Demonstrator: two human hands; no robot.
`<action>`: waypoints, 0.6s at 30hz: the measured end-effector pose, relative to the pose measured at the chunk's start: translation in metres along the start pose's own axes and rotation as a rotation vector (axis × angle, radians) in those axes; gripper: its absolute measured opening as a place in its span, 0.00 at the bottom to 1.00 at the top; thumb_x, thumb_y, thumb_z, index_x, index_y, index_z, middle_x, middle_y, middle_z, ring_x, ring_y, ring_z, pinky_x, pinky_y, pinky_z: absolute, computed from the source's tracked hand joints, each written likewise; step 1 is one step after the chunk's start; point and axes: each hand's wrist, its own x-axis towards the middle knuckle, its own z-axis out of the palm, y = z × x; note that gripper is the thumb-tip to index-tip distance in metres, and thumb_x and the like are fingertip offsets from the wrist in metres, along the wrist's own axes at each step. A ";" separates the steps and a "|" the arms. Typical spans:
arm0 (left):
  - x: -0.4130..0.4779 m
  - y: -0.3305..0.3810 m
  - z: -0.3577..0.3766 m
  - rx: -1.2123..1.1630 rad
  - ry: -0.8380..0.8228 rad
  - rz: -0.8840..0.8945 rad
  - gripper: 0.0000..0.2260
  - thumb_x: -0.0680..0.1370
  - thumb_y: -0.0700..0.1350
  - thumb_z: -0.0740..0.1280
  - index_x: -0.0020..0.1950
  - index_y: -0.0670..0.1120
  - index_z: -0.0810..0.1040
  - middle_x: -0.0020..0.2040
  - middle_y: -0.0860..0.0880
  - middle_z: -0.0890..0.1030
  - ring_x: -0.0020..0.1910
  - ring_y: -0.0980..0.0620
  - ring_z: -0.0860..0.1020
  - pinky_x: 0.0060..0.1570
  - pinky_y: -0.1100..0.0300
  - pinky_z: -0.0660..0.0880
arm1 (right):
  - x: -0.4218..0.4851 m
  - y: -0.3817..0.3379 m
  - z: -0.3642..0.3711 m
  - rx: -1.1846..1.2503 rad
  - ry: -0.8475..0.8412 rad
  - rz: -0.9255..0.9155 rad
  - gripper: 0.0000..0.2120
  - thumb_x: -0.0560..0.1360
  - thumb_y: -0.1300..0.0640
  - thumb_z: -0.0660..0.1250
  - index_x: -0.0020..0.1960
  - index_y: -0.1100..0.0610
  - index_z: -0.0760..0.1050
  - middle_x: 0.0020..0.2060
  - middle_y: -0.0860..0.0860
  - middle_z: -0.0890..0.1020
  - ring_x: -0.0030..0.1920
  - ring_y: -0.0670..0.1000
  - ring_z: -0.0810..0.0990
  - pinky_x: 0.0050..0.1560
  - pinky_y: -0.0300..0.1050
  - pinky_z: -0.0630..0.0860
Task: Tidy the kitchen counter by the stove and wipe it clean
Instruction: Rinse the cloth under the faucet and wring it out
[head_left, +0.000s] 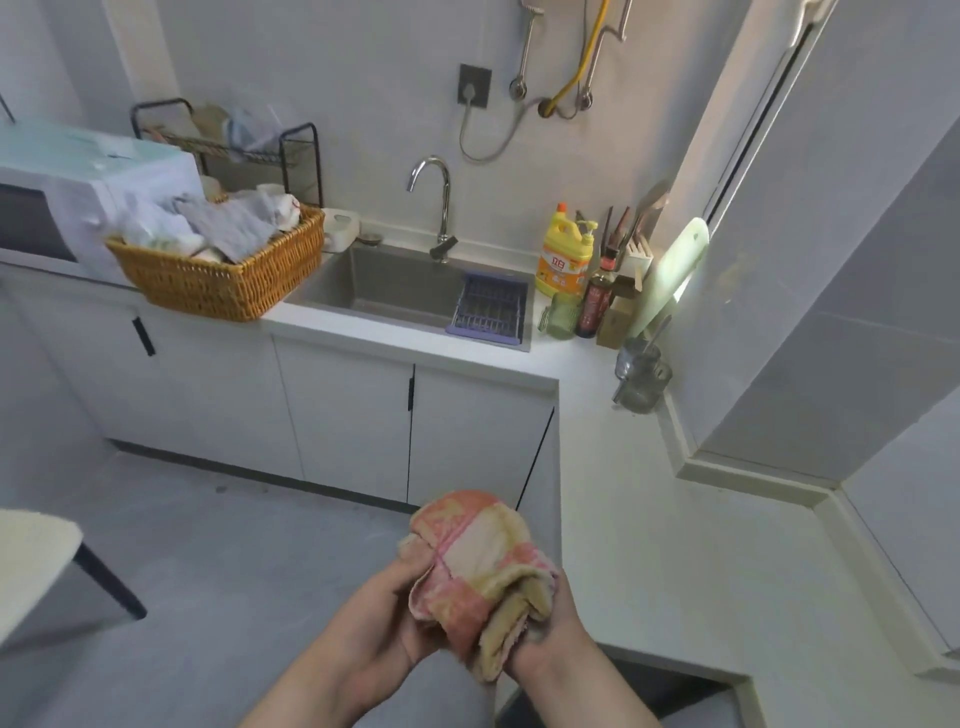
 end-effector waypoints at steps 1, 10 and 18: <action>-0.001 0.009 -0.001 0.008 0.013 0.045 0.18 0.79 0.48 0.60 0.63 0.40 0.77 0.60 0.38 0.81 0.55 0.40 0.81 0.52 0.45 0.79 | 0.002 0.000 0.011 -0.017 -0.042 0.007 0.23 0.76 0.58 0.55 0.42 0.73 0.82 0.43 0.70 0.83 0.38 0.68 0.84 0.34 0.59 0.82; -0.005 0.083 -0.038 0.144 0.152 0.367 0.12 0.77 0.33 0.65 0.60 0.35 0.76 0.53 0.34 0.82 0.55 0.36 0.80 0.56 0.43 0.76 | 0.040 0.014 0.059 -0.232 -0.031 0.032 0.31 0.76 0.45 0.56 0.62 0.72 0.76 0.60 0.71 0.77 0.60 0.70 0.77 0.64 0.61 0.71; 0.018 0.126 -0.062 0.314 0.183 0.487 0.37 0.51 0.41 0.77 0.59 0.38 0.75 0.50 0.37 0.84 0.47 0.40 0.83 0.42 0.52 0.80 | 0.083 0.005 0.097 -0.377 -0.204 0.087 0.20 0.74 0.59 0.58 0.52 0.74 0.80 0.54 0.72 0.80 0.49 0.68 0.83 0.51 0.58 0.80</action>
